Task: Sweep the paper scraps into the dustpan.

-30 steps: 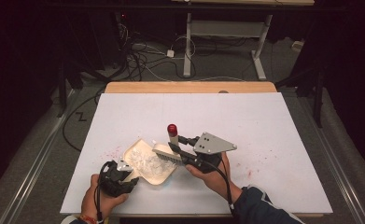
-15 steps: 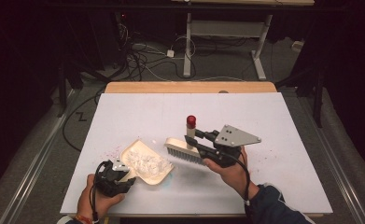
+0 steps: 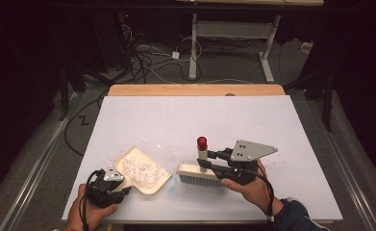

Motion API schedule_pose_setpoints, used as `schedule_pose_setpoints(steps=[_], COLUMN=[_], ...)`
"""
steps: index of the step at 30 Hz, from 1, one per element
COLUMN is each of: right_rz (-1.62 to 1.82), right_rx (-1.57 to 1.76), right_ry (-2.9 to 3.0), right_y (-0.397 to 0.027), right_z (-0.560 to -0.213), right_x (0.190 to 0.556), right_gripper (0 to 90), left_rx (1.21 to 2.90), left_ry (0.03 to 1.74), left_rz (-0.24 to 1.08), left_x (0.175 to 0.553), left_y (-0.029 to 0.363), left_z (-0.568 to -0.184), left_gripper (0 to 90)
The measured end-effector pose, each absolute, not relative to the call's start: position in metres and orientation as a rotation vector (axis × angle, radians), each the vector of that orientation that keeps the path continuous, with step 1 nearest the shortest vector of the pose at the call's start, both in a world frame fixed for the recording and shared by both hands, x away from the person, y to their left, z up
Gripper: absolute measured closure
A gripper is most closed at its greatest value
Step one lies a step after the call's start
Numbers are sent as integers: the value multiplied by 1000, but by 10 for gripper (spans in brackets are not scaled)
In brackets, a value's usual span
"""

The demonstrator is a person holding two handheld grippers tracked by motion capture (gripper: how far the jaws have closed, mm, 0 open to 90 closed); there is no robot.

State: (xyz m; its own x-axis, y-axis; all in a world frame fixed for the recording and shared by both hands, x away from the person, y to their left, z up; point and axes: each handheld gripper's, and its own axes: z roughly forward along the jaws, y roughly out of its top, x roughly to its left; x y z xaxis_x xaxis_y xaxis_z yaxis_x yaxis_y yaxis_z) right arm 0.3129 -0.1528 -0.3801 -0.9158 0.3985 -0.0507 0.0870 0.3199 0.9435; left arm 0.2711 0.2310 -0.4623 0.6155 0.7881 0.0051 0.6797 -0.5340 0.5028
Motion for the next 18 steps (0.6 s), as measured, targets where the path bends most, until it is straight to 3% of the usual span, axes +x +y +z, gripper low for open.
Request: schedule_pose_setpoints(steps=[13,18], right_rz=[1635,1662], right_rx=[542,568], right_ry=[2201,2142], right_y=[-130,-128], right_z=[-376,-371], right_x=[375,376], right_gripper=[707,707], left_rx=[2413,2417], left_ry=[1124,1122], left_rz=[323,322], left_x=[275,276], left_y=[223,221], left_z=[-463,-465], left_gripper=[633,633])
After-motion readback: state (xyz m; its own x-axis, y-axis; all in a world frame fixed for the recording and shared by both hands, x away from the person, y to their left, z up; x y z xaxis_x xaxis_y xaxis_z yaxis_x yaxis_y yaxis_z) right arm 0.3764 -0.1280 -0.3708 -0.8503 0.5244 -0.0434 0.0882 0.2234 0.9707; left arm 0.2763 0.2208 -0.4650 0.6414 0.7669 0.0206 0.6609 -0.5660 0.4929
